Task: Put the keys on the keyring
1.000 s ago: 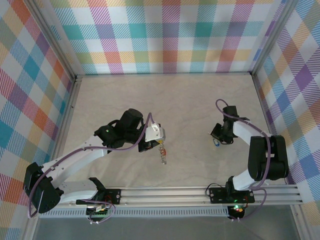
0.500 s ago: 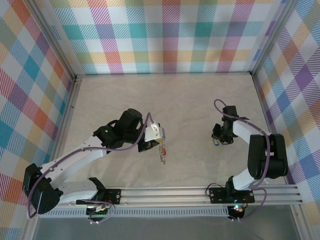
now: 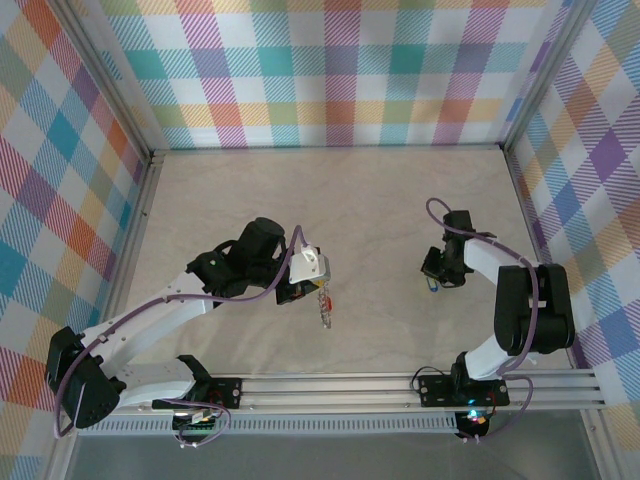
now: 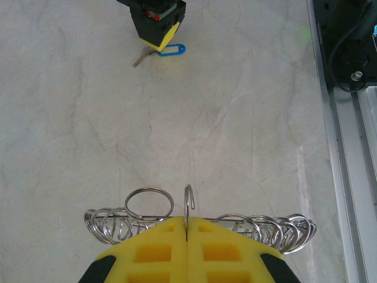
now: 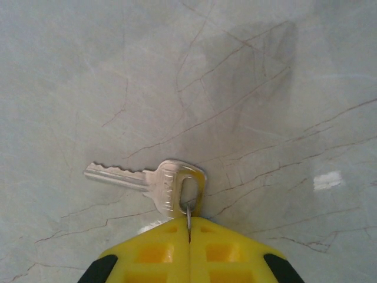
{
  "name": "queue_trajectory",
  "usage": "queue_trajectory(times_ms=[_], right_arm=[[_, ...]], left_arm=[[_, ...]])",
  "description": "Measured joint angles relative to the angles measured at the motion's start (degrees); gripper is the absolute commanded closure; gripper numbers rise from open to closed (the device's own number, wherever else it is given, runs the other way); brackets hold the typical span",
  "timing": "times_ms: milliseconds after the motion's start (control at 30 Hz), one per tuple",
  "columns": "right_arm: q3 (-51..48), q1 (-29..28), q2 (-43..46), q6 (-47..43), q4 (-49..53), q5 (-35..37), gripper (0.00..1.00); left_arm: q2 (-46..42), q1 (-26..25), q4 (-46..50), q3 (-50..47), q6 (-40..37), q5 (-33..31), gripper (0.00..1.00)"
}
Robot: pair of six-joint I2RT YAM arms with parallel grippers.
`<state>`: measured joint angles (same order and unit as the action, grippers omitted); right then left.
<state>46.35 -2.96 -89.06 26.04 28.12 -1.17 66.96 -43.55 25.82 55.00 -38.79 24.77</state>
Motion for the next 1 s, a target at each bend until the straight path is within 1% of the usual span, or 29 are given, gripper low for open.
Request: queue_trajectory(times_ms=[67,300,500,567,733,833,900,1000], right_arm=[[0.04,-0.22,0.00,-0.07,0.02,0.44,1.00],[0.04,-1.97,1.62,-1.60,0.00,2.03,1.00],[-1.20,-8.02,11.17,-7.80,-2.56,1.03,1.00],[-2.16,-10.54,14.62,-11.06,-4.24,-0.31,1.00],[-6.08,-17.22,20.83,-20.79,-10.08,-6.43,1.00],[-8.59,-21.73,24.04,-28.17,-14.12,-10.23,1.00],[-9.42,-23.37,25.73,-31.34,-16.46,-12.79,1.00],[-9.49,-23.50,26.67,-35.30,-19.21,-15.67,1.00]], left_arm=[[0.00,0.00,0.00,0.00,0.00,0.00,1.00],[-0.02,0.00,0.00,0.00,0.17,-0.02,1.00],[0.00,0.22,0.24,0.00,0.57,-0.55,1.00],[0.00,0.48,0.57,0.00,0.66,-0.68,1.00],[-0.02,1.40,1.18,0.02,1.49,-0.70,1.00],[-0.02,1.70,1.81,0.37,1.62,-0.68,1.00],[-0.09,1.75,2.25,0.55,1.70,-0.63,1.00],[-0.09,1.75,2.75,0.63,1.75,-0.63,1.00]])
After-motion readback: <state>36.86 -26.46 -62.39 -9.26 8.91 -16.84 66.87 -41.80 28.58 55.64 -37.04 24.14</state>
